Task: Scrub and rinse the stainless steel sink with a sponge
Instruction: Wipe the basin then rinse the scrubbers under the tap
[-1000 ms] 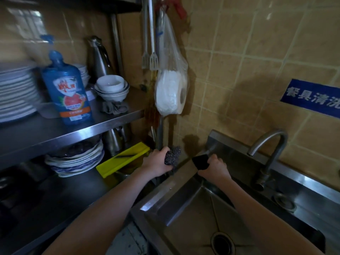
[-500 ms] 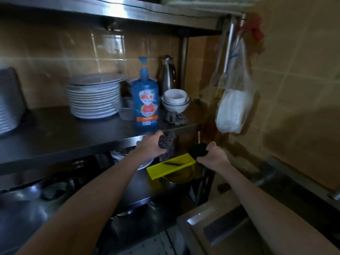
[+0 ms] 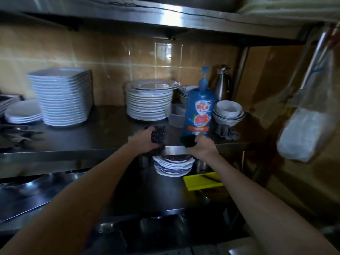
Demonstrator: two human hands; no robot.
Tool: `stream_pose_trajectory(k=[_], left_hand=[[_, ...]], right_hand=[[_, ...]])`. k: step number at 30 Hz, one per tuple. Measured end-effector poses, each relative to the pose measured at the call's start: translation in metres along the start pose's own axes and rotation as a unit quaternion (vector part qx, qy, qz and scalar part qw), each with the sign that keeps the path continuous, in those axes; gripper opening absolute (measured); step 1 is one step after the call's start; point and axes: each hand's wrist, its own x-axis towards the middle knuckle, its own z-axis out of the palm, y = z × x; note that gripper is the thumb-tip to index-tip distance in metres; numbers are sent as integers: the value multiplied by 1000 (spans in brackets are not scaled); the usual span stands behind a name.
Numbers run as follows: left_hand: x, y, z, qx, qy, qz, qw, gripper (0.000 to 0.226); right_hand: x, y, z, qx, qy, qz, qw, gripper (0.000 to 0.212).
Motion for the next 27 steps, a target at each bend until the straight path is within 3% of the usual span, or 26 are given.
stream_pose_trajectory(k=[5, 11, 27], left_hand=[[21, -30, -11, -20, -5, -17, 1000, 67], [54, -52, -7, -13, -5, -35, 999, 65], [97, -78, 23, 90, -49, -66, 993, 65]], right_hand=[[32, -34, 22, 3, -18, -18, 1000, 48], [67, -56, 45, -5, -16, -14, 1000, 52], [104, -55, 86, -69, 4, -6, 998, 44]])
